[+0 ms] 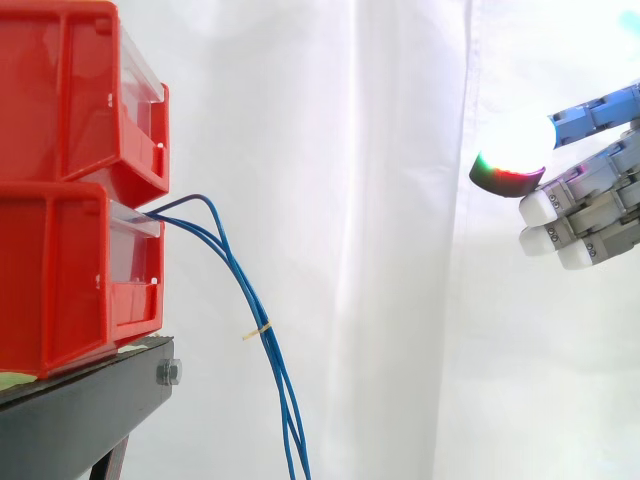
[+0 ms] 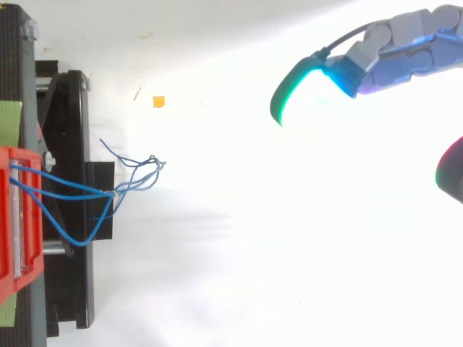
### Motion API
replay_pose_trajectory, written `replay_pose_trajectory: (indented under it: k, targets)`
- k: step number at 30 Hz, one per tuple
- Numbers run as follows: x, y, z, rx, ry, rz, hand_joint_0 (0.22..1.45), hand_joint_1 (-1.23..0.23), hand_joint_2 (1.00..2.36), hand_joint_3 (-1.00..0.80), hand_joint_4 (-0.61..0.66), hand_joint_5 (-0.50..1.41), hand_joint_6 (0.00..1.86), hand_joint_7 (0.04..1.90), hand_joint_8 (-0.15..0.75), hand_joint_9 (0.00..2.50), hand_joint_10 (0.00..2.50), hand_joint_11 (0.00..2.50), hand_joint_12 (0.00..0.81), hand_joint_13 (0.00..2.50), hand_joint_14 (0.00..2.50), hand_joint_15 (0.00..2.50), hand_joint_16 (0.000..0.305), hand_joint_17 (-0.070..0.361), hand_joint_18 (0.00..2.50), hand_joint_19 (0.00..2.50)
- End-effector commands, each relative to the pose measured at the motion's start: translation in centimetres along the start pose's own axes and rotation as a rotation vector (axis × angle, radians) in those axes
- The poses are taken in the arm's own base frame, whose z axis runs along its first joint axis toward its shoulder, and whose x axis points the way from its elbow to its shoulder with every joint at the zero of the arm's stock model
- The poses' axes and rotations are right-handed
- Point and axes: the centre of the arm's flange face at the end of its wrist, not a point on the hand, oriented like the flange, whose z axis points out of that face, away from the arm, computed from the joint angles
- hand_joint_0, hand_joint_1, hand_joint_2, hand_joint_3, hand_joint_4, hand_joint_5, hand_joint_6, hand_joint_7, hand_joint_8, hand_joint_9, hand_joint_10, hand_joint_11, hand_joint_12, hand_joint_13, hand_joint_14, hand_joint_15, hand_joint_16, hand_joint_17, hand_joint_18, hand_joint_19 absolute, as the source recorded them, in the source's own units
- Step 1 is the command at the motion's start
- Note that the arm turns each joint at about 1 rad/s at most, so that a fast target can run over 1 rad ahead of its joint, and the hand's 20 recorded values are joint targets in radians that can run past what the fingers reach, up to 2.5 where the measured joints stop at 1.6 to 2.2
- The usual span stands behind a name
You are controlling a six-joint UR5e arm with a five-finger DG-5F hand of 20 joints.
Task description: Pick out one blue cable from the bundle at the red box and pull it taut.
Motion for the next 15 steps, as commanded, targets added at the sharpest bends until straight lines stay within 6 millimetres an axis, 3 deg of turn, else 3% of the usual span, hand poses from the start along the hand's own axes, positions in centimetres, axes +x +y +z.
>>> replay_pose_trajectory:
  k: [1, 5, 6, 7, 15]
  targets:
    - [0.5, -0.1, 0.3, -0.010, 0.003, 0.000, 0.52, -0.55, 1.00, -0.50, 0.15, -0.23, 0.50, 0.66, 0.244, 0.48, 0.00, 0.00, 0.296, 0.36, 0.00, 0.02, 0.042, 0.095, 0.15, 0.20]
    - [2.1, -1.6, 1.9, -0.023, 0.008, -0.004, 0.52, -0.55, 1.00, -0.50, 0.15, -0.22, 0.50, 0.67, 0.245, 0.49, 0.00, 0.00, 0.299, 0.38, 0.00, 0.03, 0.042, 0.095, 0.16, 0.20]
    - [3.3, -3.6, 3.3, -0.018, 0.018, -0.004, 0.53, -0.55, 1.00, -0.50, 0.15, -0.22, 0.50, 0.67, 0.247, 0.49, 0.00, 0.00, 0.298, 0.38, 0.00, 0.03, 0.042, 0.095, 0.16, 0.20]
    - [3.5, -4.1, 3.6, -0.016, 0.017, -0.005, 0.53, -0.55, 1.00, -0.49, 0.15, -0.22, 0.50, 0.67, 0.248, 0.49, 0.00, 0.00, 0.297, 0.39, 0.00, 0.03, 0.042, 0.095, 0.18, 0.21]
    - [5.3, -4.1, 5.5, -0.112, -0.045, -0.026, 0.54, -0.56, 1.00, -0.48, 0.16, -0.22, 0.50, 0.68, 0.250, 0.51, 0.00, 0.00, 0.296, 0.41, 0.00, 0.05, 0.042, 0.094, 0.20, 0.22]
